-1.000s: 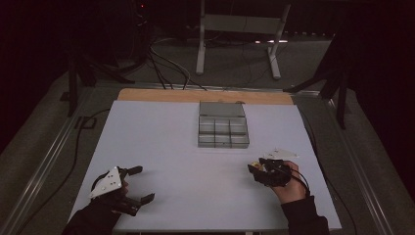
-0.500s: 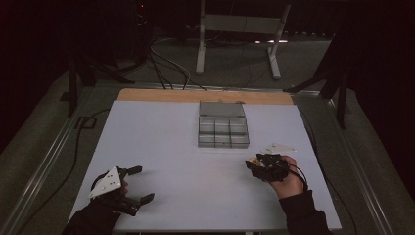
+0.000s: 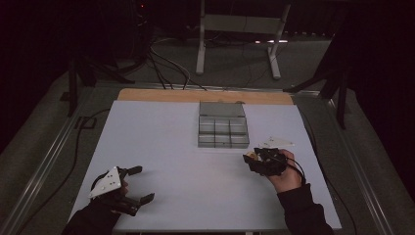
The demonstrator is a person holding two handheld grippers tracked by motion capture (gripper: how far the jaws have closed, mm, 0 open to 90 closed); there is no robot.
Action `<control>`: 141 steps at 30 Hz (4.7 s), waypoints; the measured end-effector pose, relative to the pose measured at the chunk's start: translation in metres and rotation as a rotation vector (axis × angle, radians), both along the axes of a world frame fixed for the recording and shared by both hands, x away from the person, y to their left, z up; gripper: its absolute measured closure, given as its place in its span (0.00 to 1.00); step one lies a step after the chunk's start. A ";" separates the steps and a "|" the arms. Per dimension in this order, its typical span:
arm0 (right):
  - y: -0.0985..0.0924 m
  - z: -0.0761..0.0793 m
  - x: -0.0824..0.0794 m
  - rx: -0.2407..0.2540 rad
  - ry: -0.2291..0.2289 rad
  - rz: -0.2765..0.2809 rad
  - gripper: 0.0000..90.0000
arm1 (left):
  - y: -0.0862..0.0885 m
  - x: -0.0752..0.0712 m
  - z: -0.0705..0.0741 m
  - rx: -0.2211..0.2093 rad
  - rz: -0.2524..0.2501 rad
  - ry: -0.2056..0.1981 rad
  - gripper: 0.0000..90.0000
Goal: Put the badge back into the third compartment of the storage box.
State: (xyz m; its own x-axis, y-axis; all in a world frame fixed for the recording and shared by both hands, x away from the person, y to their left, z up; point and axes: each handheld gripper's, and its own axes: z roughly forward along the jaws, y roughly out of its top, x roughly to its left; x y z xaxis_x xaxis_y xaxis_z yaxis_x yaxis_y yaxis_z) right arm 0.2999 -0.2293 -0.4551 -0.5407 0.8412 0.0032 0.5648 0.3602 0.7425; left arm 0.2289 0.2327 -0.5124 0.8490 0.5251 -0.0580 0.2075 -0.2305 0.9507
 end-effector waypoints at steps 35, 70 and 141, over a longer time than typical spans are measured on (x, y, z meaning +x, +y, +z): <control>0.008 0.036 0.044 -0.014 -0.055 -0.007 0.53 | 0.000 -0.001 0.001 -0.003 -0.004 0.000 0.00; 0.017 0.047 0.106 -0.019 -0.046 -0.045 0.53 | 0.000 0.000 0.001 -0.004 -0.002 0.004 0.00; 0.041 -0.023 0.178 -0.169 0.140 -0.043 0.53 | 0.001 -0.001 0.000 0.000 -0.009 0.006 0.00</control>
State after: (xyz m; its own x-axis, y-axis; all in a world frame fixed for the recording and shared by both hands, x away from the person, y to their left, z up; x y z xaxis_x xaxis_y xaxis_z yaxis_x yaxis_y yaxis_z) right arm 0.4774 -0.1881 -0.4782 -0.5082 0.8586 -0.0671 0.6759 0.4459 0.5867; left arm 0.2279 0.2332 -0.5120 0.8536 0.5170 -0.0635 0.2111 -0.2321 0.9495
